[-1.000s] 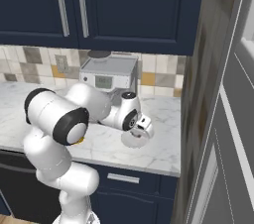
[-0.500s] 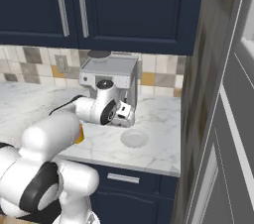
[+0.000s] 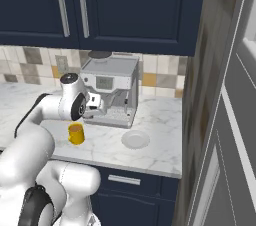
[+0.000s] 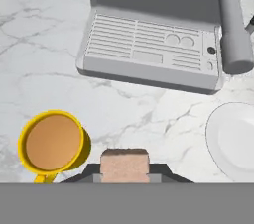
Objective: Take a sugar cube from the saucer and place it inside the coffee. Then, grab milk from the fridge and place it next to the coffee on the counter to sweeten the coffee.
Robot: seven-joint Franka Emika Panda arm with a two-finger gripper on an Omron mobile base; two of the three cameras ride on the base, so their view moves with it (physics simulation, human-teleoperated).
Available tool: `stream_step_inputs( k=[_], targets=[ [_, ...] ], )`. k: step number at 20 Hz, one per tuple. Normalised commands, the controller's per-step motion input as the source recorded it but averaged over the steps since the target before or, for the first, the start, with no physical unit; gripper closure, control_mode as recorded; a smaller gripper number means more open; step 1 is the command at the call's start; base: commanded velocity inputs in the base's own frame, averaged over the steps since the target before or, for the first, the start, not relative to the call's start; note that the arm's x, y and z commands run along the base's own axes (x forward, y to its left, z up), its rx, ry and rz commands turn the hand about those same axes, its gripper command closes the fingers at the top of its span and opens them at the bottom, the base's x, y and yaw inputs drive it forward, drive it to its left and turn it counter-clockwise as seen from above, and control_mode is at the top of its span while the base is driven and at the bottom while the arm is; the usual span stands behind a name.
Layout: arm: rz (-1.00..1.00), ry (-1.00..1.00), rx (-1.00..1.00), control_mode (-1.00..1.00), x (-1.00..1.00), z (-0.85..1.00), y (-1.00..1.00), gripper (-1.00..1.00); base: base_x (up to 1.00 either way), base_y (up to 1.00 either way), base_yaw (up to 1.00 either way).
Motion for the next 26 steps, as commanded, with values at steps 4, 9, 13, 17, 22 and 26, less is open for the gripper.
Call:
stream_step_inputs(
  k=[4,9,13,17,22,26],
  targets=[
    [0.25,0.07,-0.1,-1.0,-0.23,0.0,0.96,1.0,0.0,0.0,0.0],
    [0.24,0.09,-0.05,-1.0,-0.27,-0.24,0.59,1.0,0.0,0.0,0.0],
    [0.06,0.06,-0.03,-1.0,0.01,-0.27,0.08,1.0,0.0,0.0,0.0],
    [0.0,0.03,0.0,-1.0,0.0,-0.2,-0.01,1.0,0.0,0.0,0.0],
    [0.0,0.0,-0.01,-1.0,0.37,-0.01,-0.01,1.0,0.0,0.0,0.0],
    [0.0,0.0,0.0,-1.0,0.28,-0.11,-0.07,1.0,0.0,0.0,0.0]
  ],
)
